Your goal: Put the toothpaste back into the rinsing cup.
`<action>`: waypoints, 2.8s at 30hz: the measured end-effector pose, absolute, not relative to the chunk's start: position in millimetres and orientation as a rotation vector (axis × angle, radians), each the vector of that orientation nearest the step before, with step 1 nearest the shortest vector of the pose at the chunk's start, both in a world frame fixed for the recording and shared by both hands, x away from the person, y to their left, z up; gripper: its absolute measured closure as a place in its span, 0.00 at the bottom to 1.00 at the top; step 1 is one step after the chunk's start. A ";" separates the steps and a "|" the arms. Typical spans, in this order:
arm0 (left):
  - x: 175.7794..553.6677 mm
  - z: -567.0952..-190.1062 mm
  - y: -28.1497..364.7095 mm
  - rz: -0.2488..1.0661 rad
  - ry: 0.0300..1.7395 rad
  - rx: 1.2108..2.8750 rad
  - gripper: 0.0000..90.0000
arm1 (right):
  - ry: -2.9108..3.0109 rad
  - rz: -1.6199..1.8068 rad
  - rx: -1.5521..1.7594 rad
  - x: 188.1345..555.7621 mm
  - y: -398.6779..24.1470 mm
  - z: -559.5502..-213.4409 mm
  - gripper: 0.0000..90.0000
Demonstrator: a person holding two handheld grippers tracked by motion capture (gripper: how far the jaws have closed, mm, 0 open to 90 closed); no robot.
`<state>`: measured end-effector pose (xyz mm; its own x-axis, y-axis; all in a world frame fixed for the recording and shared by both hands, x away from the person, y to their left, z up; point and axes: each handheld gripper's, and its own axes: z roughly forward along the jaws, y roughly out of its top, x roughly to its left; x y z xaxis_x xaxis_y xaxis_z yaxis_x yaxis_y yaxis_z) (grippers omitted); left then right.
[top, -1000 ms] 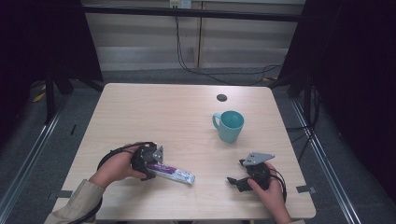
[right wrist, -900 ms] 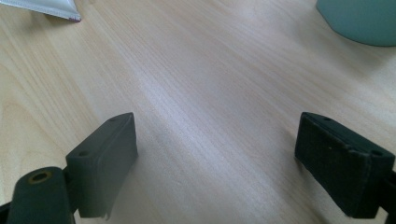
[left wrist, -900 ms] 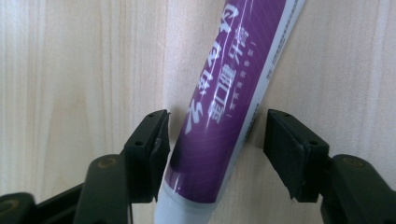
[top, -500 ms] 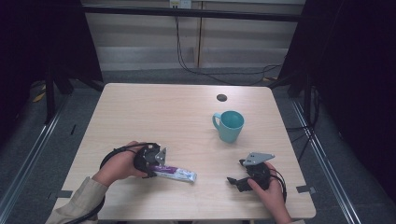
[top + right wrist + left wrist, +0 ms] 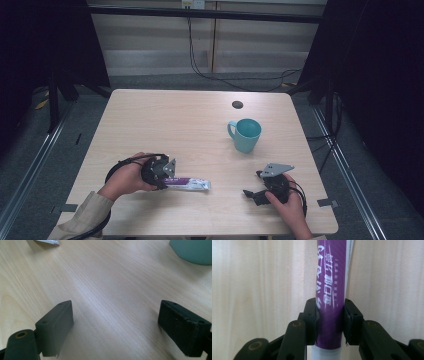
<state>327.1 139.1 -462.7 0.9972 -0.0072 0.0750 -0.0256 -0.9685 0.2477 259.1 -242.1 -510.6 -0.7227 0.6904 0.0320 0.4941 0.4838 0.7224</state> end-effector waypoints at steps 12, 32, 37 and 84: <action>328.4 -451.9 152.0 0.094 0.163 2.796 0.77 | 2.470 1.073 1.009 259.1 -242.0 -510.6 0.14; 332.0 -448.2 150.5 0.056 0.306 2.627 0.77 | 2.454 1.076 1.056 258.5 -241.7 -508.8 0.17; 331.5 -448.0 149.0 0.071 0.326 2.599 0.78 | 2.459 1.109 1.067 259.1 -241.1 -505.6 0.19; 333.8 -428.5 98.7 0.089 0.432 2.281 0.79 | 2.302 1.740 1.127 294.1 -188.8 -452.5 0.34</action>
